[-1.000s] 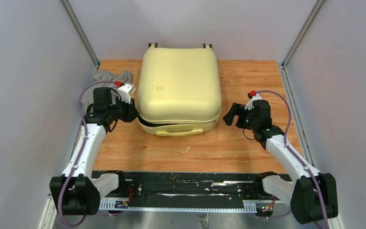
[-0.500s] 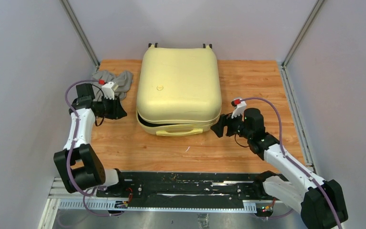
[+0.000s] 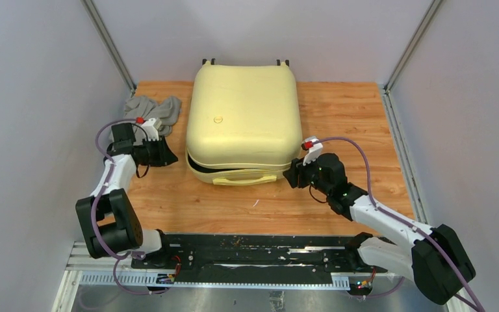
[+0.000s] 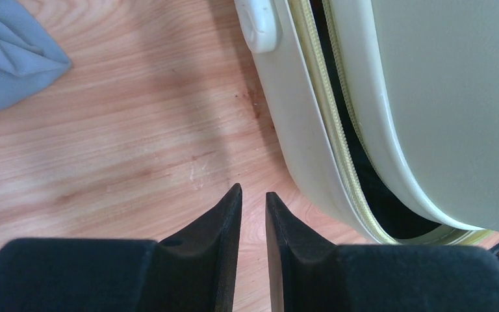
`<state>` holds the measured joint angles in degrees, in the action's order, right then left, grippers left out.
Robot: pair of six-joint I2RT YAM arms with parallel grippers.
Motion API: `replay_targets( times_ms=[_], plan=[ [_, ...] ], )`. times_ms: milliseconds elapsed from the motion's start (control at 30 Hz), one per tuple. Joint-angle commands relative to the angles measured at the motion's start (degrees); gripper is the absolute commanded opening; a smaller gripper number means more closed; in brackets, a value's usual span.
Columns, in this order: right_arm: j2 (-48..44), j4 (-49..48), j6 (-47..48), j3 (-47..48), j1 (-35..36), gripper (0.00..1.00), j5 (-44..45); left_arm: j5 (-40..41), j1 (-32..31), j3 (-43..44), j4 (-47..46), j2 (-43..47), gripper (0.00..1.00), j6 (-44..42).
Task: Pack the luggage
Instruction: Zip the luggage at the center of the board.
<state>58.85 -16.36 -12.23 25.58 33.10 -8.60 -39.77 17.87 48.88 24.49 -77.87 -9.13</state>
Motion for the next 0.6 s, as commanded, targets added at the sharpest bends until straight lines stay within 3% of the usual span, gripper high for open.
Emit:
replay_targets(
  times_ms=[0,133,267,567],
  plan=[
    [0.8,-4.6,1.0,-1.0,1.5,0.47,6.0,-0.2,-1.3,-2.2,-5.1,-0.5,0.25,2.4],
    [0.1,-5.0,0.8,-1.5,1.7,0.43,10.6,-0.1,-2.6,-3.0,-7.0,-1.2,0.24,3.1],
    [0.2,-6.0,0.1,-2.0,1.7,0.45,13.3,0.0,-3.7,-3.7,-8.3,-1.4,0.24,3.4],
    [0.7,-11.6,-0.8,-3.6,2.0,0.4,15.0,0.2,-5.0,-5.1,-9.8,-1.2,0.24,4.1]
  ],
)
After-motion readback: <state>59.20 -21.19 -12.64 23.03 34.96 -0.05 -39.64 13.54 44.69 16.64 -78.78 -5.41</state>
